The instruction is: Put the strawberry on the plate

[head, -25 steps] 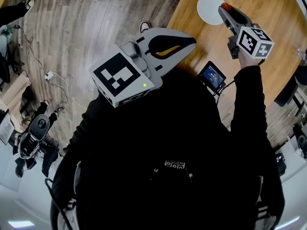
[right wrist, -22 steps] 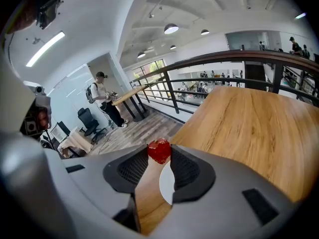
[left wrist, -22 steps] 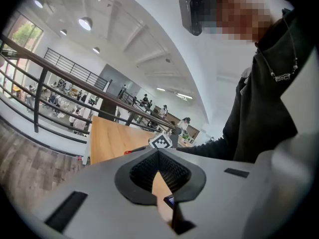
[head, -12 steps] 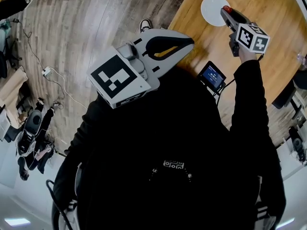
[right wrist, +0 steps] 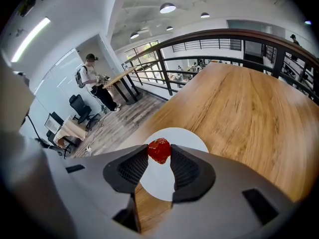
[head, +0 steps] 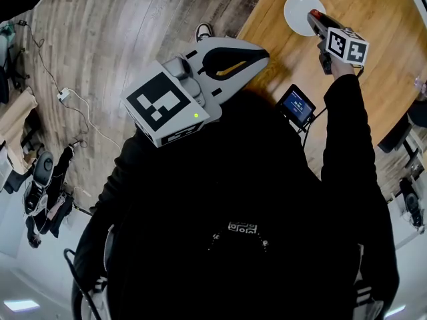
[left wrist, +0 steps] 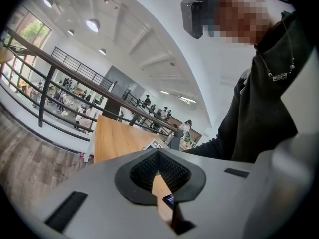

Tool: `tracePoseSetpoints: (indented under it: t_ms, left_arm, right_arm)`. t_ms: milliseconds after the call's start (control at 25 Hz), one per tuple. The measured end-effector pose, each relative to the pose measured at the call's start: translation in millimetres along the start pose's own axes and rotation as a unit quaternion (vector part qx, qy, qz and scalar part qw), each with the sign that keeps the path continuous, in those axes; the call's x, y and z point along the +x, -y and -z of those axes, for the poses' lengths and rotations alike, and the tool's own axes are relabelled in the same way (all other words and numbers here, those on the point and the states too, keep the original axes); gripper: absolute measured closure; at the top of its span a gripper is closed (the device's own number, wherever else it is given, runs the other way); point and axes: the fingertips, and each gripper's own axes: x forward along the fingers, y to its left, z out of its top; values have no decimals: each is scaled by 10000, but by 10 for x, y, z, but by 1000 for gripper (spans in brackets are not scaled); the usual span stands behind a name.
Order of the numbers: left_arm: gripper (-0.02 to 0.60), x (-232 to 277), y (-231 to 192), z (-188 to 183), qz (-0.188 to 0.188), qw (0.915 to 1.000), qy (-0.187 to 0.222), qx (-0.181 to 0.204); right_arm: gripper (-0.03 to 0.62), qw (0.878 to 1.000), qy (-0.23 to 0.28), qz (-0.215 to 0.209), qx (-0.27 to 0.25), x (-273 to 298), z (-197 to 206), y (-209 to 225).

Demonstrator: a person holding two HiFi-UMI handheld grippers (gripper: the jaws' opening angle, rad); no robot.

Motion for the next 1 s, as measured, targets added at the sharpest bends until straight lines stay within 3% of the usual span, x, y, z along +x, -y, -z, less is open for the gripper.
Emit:
tracePoseSetpoints:
  t_ms: [1000]
  left_arm:
    - [581, -95, -59, 77, -178, 9998, 0, -46]
  right_arm:
    - [444, 9967, -639, 498, -44, 309, 323, 256]
